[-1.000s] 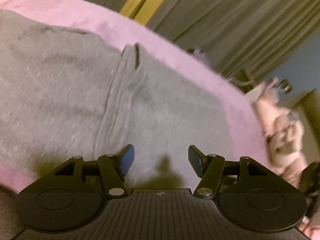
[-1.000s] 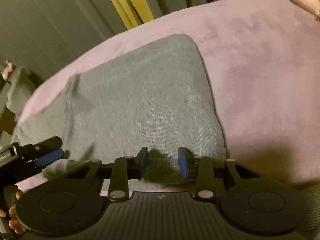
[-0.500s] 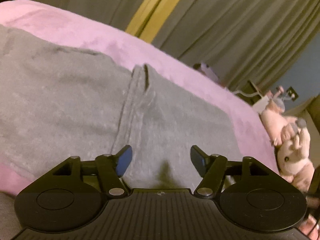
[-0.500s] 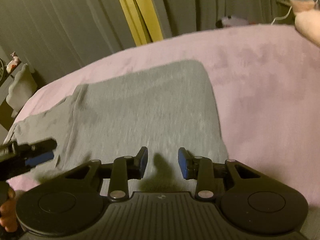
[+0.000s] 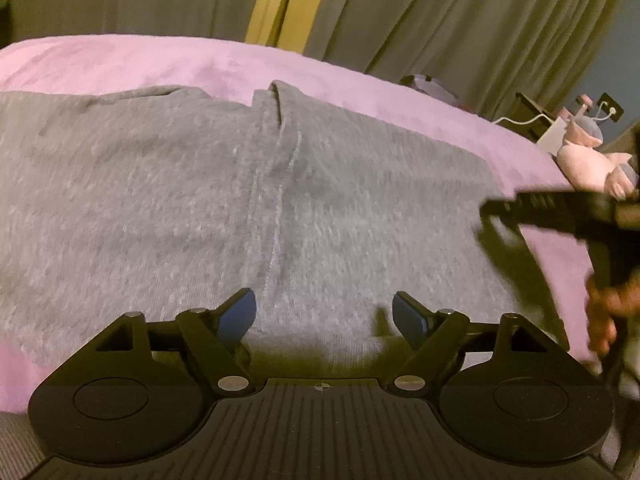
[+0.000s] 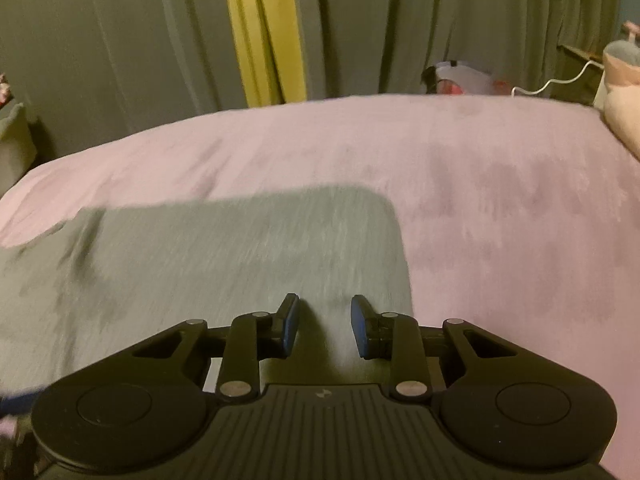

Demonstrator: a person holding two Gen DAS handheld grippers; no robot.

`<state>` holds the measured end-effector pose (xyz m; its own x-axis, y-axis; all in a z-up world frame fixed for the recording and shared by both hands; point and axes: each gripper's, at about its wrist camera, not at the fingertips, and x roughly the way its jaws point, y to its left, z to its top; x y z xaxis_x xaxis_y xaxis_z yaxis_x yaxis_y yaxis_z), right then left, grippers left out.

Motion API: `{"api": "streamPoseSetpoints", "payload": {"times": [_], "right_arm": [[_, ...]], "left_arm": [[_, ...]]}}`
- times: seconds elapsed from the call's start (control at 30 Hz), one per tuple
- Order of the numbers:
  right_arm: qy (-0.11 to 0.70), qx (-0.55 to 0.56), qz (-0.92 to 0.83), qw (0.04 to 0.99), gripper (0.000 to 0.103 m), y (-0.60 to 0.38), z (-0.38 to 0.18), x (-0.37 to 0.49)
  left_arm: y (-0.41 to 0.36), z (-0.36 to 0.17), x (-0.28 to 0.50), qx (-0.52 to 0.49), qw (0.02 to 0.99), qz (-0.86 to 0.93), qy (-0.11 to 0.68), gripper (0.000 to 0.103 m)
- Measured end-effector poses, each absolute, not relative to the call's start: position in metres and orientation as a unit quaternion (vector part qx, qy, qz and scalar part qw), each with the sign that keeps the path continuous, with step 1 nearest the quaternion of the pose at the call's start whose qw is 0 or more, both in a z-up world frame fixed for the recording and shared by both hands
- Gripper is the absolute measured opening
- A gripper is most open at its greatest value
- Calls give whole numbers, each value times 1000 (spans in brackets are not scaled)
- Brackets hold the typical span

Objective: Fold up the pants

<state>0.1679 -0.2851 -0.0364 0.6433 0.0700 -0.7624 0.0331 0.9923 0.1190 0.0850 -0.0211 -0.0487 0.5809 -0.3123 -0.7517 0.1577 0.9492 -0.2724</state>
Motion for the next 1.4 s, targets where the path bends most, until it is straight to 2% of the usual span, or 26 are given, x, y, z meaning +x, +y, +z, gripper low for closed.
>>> {"api": "streamPoseSetpoints", "payload": {"times": [0.23,0.43,0.5,0.6,0.67,0.73,0.87,1.0,1.2,1.4], "right_arm": [[427,40,-23,903,28,-282,-43,216],[408,44,55,910,31,-269,-33,172],[418,48,65,905,38,-272,-41,151],[423,76,49,902,40,-283,-49,132],[423,106,55,898,63,-287,-46,134],[421,118,73,896,77,-285,-51,136],[418,42,98,902,99,-259,-63,141],[414,-15,92,905,99,-243,-69,139],[400,-12,87,912,99,-241,-72,141],[391,-16,83,916,99,-238,-74,142]], "left_arm": [[-23,-51,87,-90,885,-138,435,88],[5,-50,93,-171,880,-130,423,87],[17,-47,94,-173,891,-89,411,88],[51,-44,97,-225,893,-31,389,88],[82,-40,95,-281,888,-7,364,88],[119,-35,88,-336,883,24,326,88],[195,-32,62,-412,872,81,251,92],[258,-46,31,-431,863,159,209,92],[312,-89,24,-562,797,145,166,92],[335,-97,31,-559,797,155,169,85]]}}
